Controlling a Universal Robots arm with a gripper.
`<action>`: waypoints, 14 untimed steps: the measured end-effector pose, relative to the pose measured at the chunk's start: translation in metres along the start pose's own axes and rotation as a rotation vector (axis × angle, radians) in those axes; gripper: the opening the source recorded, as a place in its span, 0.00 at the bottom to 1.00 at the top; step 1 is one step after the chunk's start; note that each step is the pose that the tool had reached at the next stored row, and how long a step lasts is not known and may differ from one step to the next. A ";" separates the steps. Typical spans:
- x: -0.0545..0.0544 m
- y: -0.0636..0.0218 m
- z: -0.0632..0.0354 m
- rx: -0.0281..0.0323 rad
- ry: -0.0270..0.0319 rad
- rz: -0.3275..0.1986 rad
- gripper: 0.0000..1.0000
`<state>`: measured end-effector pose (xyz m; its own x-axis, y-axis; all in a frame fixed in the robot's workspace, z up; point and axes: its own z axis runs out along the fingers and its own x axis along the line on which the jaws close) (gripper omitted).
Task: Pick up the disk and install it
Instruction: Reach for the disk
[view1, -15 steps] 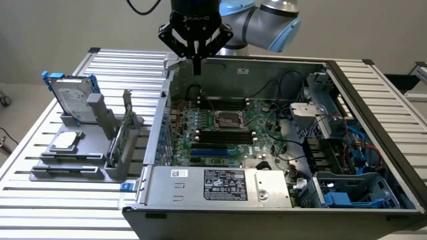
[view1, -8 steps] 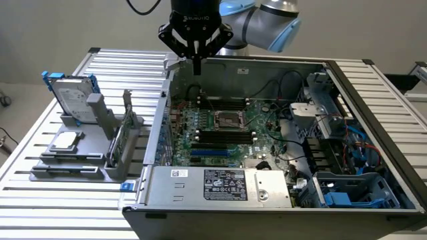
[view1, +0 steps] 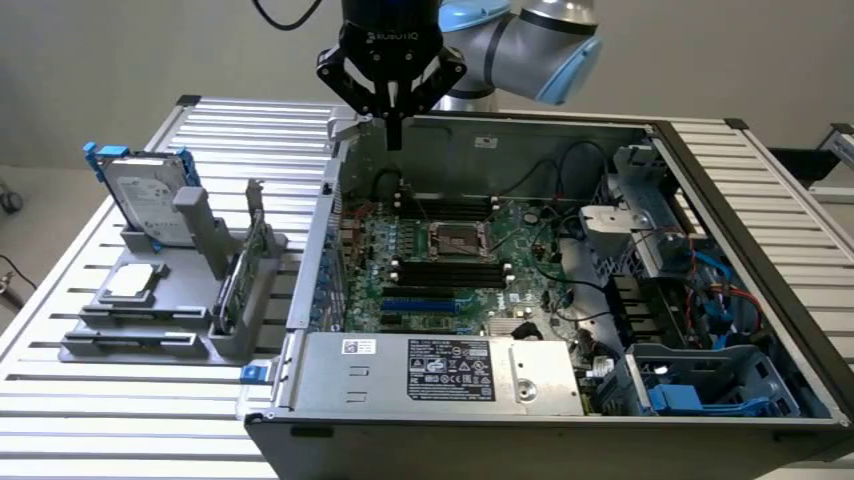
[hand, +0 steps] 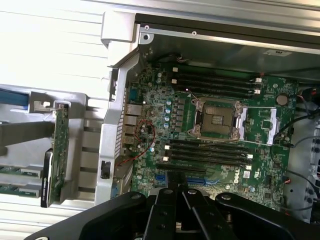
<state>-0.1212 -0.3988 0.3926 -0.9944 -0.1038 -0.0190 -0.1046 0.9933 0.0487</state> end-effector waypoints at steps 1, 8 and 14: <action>0.000 0.0000 0.0000 0.0000 0.0000 0.000 0.11; 0.000 0.0000 0.0000 0.0000 0.0001 -0.003 0.11; 0.000 0.0000 0.0000 -0.0001 0.0003 -0.007 0.11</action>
<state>-0.1212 -0.3988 0.3926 -0.9936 -0.1110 -0.0190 -0.1118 0.9925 0.0487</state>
